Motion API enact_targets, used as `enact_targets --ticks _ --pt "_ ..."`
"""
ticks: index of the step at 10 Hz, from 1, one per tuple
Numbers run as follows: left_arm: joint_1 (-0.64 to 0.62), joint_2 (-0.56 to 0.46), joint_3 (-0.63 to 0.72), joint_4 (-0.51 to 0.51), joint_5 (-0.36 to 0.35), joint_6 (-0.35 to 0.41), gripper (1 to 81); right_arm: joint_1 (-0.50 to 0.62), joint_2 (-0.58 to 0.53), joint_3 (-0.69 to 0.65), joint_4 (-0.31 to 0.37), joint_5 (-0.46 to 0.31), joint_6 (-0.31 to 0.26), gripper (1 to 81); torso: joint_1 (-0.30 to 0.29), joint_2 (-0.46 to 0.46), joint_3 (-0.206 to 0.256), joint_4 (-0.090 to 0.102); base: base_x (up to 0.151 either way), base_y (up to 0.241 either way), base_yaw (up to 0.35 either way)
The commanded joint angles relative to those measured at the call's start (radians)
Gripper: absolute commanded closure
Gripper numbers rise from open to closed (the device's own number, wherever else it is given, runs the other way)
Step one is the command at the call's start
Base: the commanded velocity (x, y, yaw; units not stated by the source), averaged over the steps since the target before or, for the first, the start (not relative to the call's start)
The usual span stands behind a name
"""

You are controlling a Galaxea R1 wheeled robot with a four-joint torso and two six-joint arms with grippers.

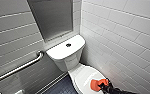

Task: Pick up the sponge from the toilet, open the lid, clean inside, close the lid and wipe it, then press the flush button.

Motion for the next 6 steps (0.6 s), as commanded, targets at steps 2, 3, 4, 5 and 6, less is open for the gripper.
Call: enact_targets --ticks 2,3,4,5,6 --pt "0.002 -0.012 0.037 -0.005 0.082 0.003 1.0 0.076 -0.35 0.438 -0.091 -0.063 -0.003 81.1 0.0 0.0 0.0 0.0 0.0 0.0 0.0" --pt "-0.012 -0.029 0.066 -0.005 0.087 0.003 1.0 0.038 -0.387 0.477 -0.11 -0.063 -0.003 81.1 0.0 0.0 0.0 0.0 0.0 0.0 0.0" --pt "-0.027 -0.07 0.136 -0.005 0.091 0.003 1.0 -0.011 -0.442 0.532 -0.134 -0.052 -0.003 81.1 0.0 0.0 0.0 0.0 0.0 0.0 0.0" --pt "-0.044 -0.121 0.218 -0.005 0.093 0.001 1.0 -0.057 -0.5 0.588 -0.159 -0.023 -0.003 81.1 0.0 0.0 -0.001 0.0 0.0 0.0 0.0" --pt "-0.067 -0.173 0.305 -0.005 0.093 0.003 1.0 -0.102 -0.557 0.641 -0.18 -0.002 -0.003 81.1 0.0 0.0 -0.001 0.0 0.0 0.0 0.0"
